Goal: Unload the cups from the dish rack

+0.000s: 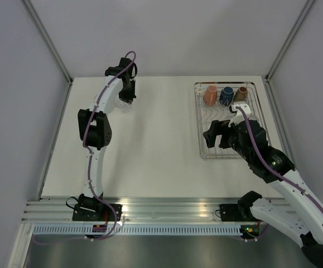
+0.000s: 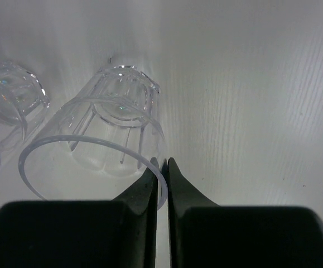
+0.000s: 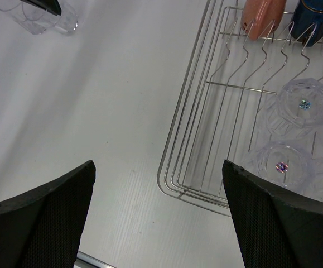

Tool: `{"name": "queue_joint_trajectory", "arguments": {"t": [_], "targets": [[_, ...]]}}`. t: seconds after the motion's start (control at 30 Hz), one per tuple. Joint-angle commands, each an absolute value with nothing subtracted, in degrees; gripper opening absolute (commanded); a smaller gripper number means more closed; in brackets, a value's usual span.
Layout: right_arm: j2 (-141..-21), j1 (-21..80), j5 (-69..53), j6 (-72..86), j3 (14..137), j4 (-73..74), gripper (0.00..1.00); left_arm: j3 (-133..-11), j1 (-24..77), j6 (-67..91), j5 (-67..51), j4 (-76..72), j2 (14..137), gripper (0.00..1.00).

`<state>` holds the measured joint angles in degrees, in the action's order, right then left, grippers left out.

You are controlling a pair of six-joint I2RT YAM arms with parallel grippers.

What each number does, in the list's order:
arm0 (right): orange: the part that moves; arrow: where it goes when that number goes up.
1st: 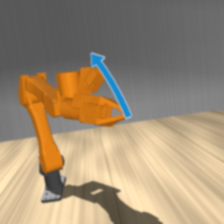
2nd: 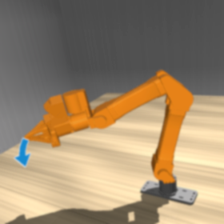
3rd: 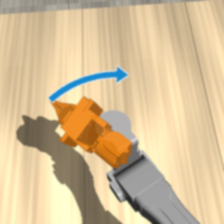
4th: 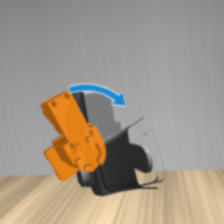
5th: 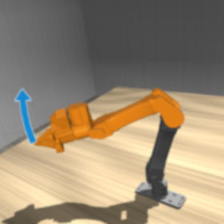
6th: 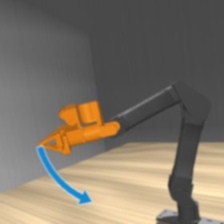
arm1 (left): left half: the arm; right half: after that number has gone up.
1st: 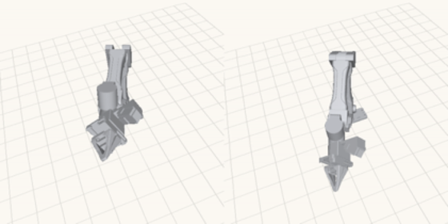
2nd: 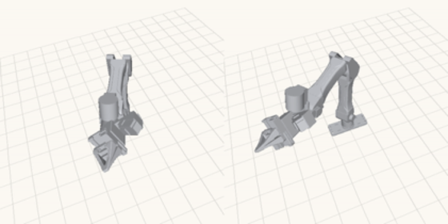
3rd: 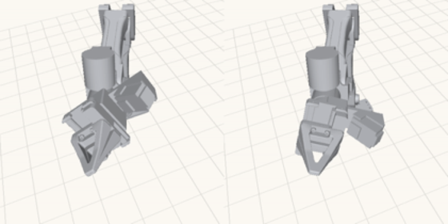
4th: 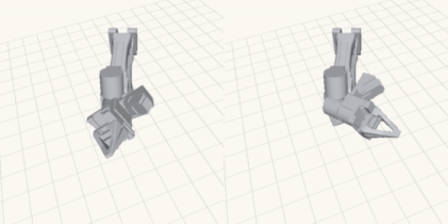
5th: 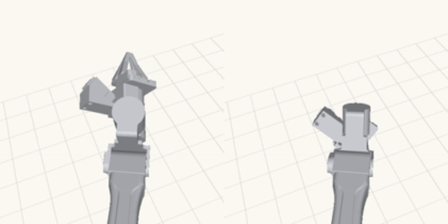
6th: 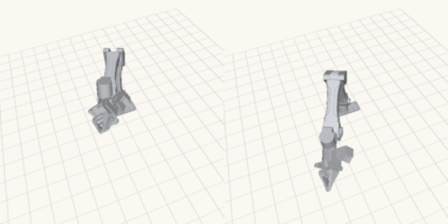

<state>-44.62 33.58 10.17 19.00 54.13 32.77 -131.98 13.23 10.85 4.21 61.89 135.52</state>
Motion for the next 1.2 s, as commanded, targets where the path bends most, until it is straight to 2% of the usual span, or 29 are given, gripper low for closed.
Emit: {"name": "queue_joint_trajectory", "arguments": {"t": [0.0, 0.17, 0.37, 0.53, 0.73, 0.87, 0.9, 1.0, 1.07, 1.13, 1.17], "targets": [[-45.3, 33.6, 9.8, 18.2, 54.2, 33.3, 0.98, -136.7, 13.4, 7.1, 4.0, 62.8, 136.8, 0.11], [-45.6, 33.6, 9.6, 18.0, 54.8, 33.2, 0.98, -138.2, 13.4, 6.6, 4.1, 62.8, 139.5, 0.17], [-46.9, 33.6, 10.9, 17.9, 55.3, 33.5, 0.98, -139.7, 13.0, 6.8, 5.4, 62.8, 140.9, 0.20], [-47.4, 33.6, 12.2, 18.0, 56.2, 34.4, 0.98, -141.3, 12.7, 6.8, 6.0, 62.6, 140.8, 0.31], [-48.1, 33.6, 13.5, 17.5, 57.3, 35.7, 0.98, -143.3, 12.7, 6.2, 4.6, 61.4, 139.1, 0.38], [-50.2, 33.6, 22.0, 17.8, 59.5, 40.6, 0.98, -141.4, 12.7, 8.0, 0.6, 61.1, 134.4, 0.55], [-51.0, 33.5, 25.4, 18.0, 60.5, 42.8, 0.98, -140.8, 12.8, 8.4, 0.3, 60.7, 133.0, 0.66], [-54.1, 33.5, 33.6, 20.0, 61.3, 46.2, 0.98, -136.2, 13.4, 10.9, -1.8, 58.1, 126.1, 0.82], [-56.1, 33.1, 35.2, 20.9, 61.2, 46.8, 0.98, -128.5, 13.8, 13.0, -2.6, 52.7, 118.3, 0.89], [-57.5, 30.6, 33.1, 21.3, 60.4, 46.1, 0.98, -121.2, 14.4, 15.4, -2.6, 49.3, 113.1, 0.99], [-57.8, 29.4, 31.4, 20.9, 59.9, 45.3, 0.98, -119.3, 14.5, 16.3, -2.5, 47.5, 110.9, 0.99]]}}
